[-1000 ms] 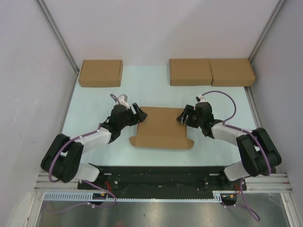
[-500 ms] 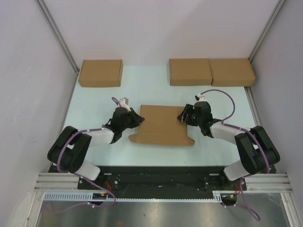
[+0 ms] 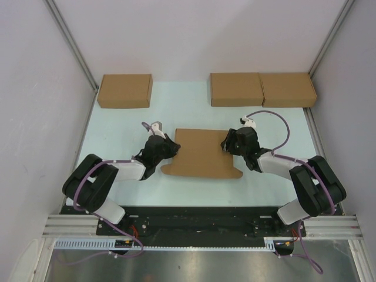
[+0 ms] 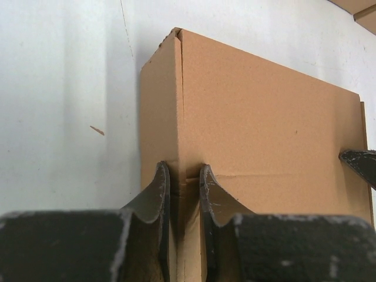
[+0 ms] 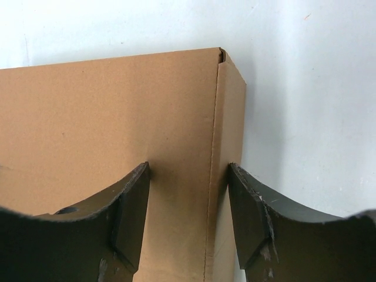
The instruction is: Fold the paper box
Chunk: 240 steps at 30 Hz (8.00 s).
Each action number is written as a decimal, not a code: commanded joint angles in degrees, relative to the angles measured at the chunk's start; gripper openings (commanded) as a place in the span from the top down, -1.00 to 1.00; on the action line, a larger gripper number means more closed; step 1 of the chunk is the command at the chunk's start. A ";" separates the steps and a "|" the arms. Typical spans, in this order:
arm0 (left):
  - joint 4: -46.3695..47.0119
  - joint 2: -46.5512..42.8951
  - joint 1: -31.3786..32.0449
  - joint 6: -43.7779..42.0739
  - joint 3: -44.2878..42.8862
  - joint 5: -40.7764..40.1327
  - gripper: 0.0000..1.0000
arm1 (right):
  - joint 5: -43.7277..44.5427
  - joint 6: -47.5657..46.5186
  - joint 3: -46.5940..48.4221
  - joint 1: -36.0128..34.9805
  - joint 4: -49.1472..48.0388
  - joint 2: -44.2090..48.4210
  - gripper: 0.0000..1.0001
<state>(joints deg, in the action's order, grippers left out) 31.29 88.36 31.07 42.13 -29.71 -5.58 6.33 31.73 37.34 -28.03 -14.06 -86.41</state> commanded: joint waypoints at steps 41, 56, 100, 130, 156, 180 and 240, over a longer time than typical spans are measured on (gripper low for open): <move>-4.57 1.11 2.51 2.17 -1.04 11.99 0.20 | -11.77 1.06 -6.15 3.76 7.66 8.56 -0.07; -0.37 14.73 -2.16 3.40 -11.42 15.95 0.56 | -13.10 0.27 4.49 7.65 2.11 -8.68 0.38; -30.32 -51.87 -5.49 14.91 16.00 -6.19 -0.07 | 94.31 32.34 16.52 -63.72 82.36 -26.83 0.14; -33.04 -49.43 -5.41 11.93 9.08 -6.64 -0.08 | 81.78 42.05 42.01 -51.38 96.20 6.75 -0.99; -31.56 -51.09 -5.49 11.75 13.19 -4.96 -0.10 | 72.42 -58.46 1.42 -60.38 11.83 18.30 -0.86; -26.37 -46.70 -5.49 15.53 16.88 -3.21 -0.08 | 74.19 -104.23 -3.60 -54.85 -77.43 -34.25 -0.67; -42.10 -54.87 -6.46 18.25 9.84 -18.06 -0.16 | 62.49 -45.00 11.00 -60.65 22.85 -2.61 1.00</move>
<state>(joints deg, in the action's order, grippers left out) -9.47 33.85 25.08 58.52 -21.08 -22.37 70.59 -21.78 48.86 -87.02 1.17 -86.50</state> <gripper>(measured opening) 0.582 0.012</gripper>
